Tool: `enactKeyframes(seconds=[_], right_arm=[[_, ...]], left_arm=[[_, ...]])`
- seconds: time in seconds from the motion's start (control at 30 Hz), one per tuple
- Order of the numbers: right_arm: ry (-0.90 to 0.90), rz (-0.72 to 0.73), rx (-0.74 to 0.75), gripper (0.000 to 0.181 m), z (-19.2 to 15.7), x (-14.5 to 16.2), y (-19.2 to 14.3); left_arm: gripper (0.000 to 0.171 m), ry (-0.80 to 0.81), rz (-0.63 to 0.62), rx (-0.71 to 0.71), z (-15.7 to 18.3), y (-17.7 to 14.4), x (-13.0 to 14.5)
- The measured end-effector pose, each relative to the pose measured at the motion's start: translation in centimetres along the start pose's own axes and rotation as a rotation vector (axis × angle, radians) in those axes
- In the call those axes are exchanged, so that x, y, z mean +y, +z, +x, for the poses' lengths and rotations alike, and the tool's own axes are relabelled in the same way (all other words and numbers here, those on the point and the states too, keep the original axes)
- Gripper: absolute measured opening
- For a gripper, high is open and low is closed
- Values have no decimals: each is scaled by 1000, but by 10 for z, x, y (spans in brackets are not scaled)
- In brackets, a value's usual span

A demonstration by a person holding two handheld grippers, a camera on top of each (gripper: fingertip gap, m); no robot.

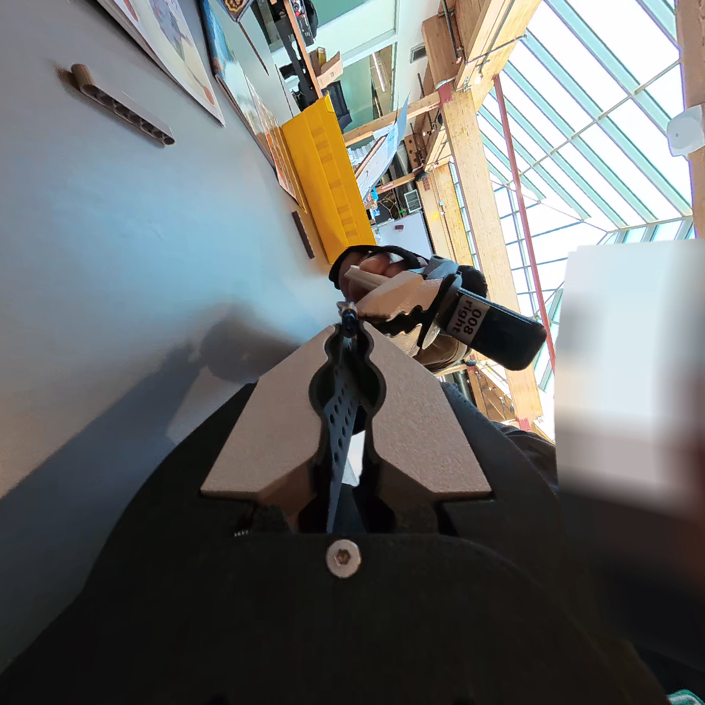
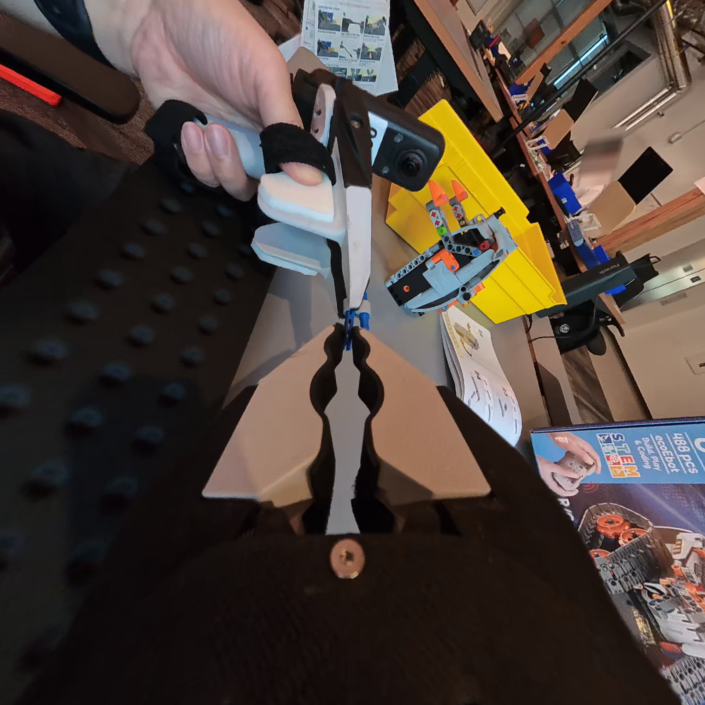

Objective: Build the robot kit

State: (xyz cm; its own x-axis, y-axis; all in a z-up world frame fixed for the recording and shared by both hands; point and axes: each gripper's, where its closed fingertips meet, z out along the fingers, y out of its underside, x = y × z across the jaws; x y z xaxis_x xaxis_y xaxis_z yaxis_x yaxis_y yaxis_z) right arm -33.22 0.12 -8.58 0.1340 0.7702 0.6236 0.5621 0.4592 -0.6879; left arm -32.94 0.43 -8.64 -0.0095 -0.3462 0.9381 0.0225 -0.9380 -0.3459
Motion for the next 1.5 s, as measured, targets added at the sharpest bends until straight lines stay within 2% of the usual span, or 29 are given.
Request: enactKeyframes(seconds=[0.33,0.77,1.07,1.17,1.23,1.3,1.43,1.5], right_arm=[[-3,33,-7,2,-2,-4,0],[251,126,23,3,11,-10,6],[222,101,40,2,11,-9,13],[207,65,31,2,9,-4,14],[135,-56,37,2,8,14,16],[72,-201,4,2,2,38,17],[292,-345,-177,3,-23,70,29],[372,-320,-213,3,-24,70,34]], left_arm=[[5,-6,-2,11,0,-1,1],[5,-9,70,81,9,-9,-10],[5,6,70,95,13,-8,-9],[5,35,80,73,12,-9,-10],[5,88,111,27,10,-11,-15],[5,168,107,-90,0,-15,-16],[6,285,48,-293,-16,-24,-16],[6,297,41,-315,-17,-26,-17]])
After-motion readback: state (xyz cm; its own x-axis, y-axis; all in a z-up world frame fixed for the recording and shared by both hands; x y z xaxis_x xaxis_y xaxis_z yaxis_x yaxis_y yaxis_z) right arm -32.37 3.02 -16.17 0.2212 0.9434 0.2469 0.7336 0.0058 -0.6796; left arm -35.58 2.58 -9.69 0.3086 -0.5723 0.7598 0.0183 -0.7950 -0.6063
